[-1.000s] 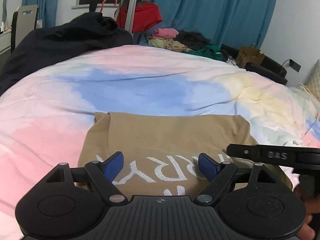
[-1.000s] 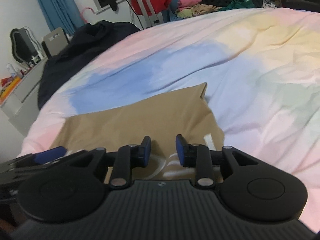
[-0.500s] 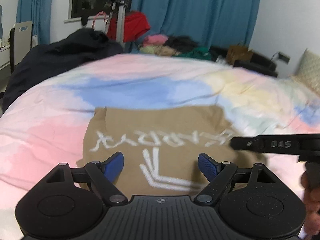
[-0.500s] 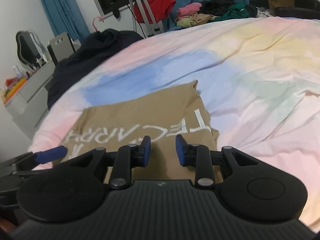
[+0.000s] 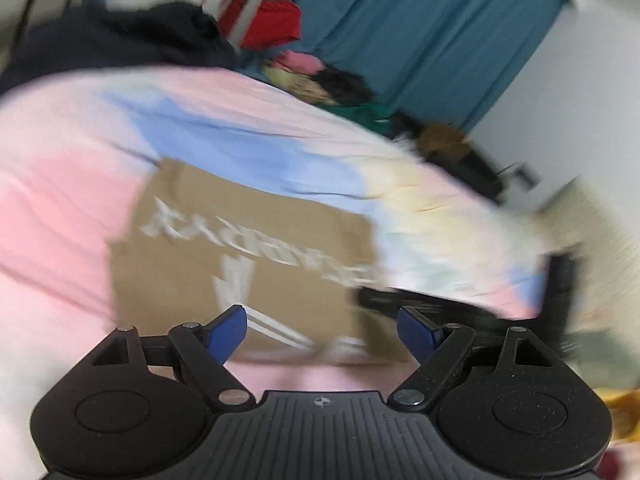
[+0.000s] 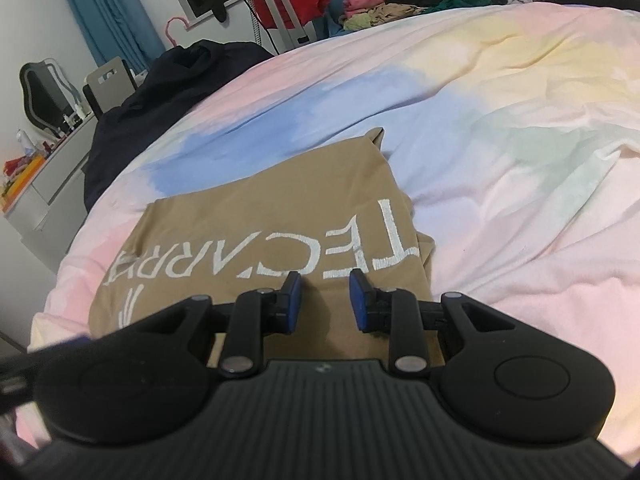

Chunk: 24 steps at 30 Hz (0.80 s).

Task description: Fold clothes

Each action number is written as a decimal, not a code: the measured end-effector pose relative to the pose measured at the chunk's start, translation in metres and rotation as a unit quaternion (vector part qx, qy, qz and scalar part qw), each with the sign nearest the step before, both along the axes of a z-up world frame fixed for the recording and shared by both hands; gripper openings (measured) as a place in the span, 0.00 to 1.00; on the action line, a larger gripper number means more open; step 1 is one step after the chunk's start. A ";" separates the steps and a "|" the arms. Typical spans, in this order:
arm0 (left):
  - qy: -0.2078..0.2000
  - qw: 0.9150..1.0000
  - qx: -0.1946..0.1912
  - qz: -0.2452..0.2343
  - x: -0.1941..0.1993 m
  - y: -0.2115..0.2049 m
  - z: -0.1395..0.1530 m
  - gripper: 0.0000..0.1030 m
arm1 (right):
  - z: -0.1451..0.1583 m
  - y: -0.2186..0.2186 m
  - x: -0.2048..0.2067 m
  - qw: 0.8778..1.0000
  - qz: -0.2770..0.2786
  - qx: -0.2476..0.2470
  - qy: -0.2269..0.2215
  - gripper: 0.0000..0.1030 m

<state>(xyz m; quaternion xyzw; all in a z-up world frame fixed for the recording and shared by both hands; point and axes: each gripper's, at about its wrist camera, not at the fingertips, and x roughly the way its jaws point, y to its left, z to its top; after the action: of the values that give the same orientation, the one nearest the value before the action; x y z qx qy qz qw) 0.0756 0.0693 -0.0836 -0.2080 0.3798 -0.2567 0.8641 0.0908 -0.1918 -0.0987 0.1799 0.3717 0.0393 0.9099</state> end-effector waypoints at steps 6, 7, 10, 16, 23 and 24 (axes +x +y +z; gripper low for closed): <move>0.127 0.990 -0.043 0.040 0.037 0.014 -0.059 0.80 | 0.000 -0.004 0.002 1.000 -0.008 0.015 0.003 0.28; 0.151 0.985 -0.059 0.056 0.045 0.021 -0.071 0.78 | -0.001 -0.004 0.002 1.000 -0.009 0.015 0.003 0.28; 0.173 0.973 -0.114 0.106 0.055 0.041 -0.086 0.68 | -0.002 -0.005 0.004 1.000 -0.011 0.015 0.004 0.28; 0.100 0.975 -0.156 0.122 0.043 0.052 -0.068 0.61 | -0.002 -0.005 0.003 1.000 -0.015 0.011 0.003 0.28; 0.156 0.955 -0.180 0.179 0.047 0.067 -0.092 0.60 | -0.003 -0.004 0.003 1.000 -0.017 0.013 0.006 0.28; 0.173 0.946 -0.197 0.191 0.048 0.072 -0.099 0.59 | -0.002 -0.004 0.002 1.000 -0.016 0.011 0.005 0.28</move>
<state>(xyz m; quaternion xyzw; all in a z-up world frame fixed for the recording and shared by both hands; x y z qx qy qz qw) 0.1235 0.1414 -0.1823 -0.4837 0.4190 -0.1166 0.7595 0.0932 -0.1954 -0.1011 0.1958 0.3732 0.0279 0.9064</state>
